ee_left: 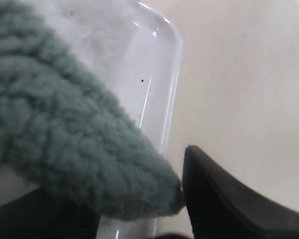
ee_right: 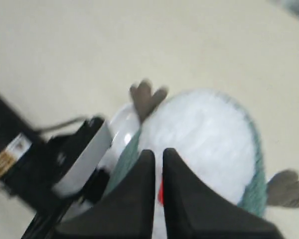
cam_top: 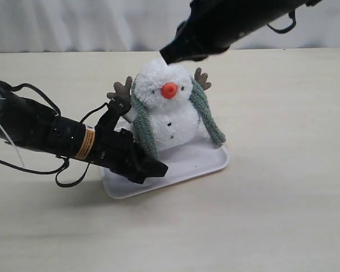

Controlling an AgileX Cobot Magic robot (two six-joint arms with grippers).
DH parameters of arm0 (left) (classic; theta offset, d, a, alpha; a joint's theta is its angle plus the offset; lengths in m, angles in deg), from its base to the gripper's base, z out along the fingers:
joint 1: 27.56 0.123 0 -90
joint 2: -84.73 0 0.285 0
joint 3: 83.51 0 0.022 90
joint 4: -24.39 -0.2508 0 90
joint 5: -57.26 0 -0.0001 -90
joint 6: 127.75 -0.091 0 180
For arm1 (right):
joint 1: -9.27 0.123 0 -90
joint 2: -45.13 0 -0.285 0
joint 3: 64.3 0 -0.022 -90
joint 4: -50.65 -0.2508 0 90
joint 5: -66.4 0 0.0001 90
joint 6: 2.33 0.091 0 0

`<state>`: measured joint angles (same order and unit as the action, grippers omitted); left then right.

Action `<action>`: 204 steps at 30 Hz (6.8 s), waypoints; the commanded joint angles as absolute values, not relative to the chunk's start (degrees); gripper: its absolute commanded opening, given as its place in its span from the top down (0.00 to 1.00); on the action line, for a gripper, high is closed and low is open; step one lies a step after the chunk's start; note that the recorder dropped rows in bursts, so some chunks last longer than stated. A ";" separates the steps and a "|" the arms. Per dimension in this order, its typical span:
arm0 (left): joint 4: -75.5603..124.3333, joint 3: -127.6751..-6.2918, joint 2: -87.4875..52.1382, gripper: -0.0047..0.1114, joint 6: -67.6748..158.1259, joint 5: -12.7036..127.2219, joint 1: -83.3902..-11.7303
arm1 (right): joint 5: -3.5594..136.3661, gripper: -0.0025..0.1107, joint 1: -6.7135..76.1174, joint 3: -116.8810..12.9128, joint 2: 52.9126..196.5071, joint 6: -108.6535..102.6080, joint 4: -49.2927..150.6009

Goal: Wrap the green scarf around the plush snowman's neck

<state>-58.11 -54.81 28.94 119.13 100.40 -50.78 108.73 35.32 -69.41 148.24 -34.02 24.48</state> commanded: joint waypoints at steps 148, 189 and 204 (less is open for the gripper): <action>-44.07 -55.12 14.90 0.96 83.53 104.85 -34.95 | 111.67 0.94 38.75 -88.31 173.99 -37.78 51.08; -44.31 -55.12 14.90 0.96 83.89 104.34 -34.95 | 136.13 0.68 38.75 -88.03 160.62 -30.41 42.08; -44.45 -55.12 14.90 0.96 83.87 104.73 -34.95 | 124.47 0.94 38.75 -74.69 161.00 -46.42 38.52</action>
<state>-44.37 -54.81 14.83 83.50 104.25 -34.95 129.05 38.70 -75.45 161.06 -44.96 37.34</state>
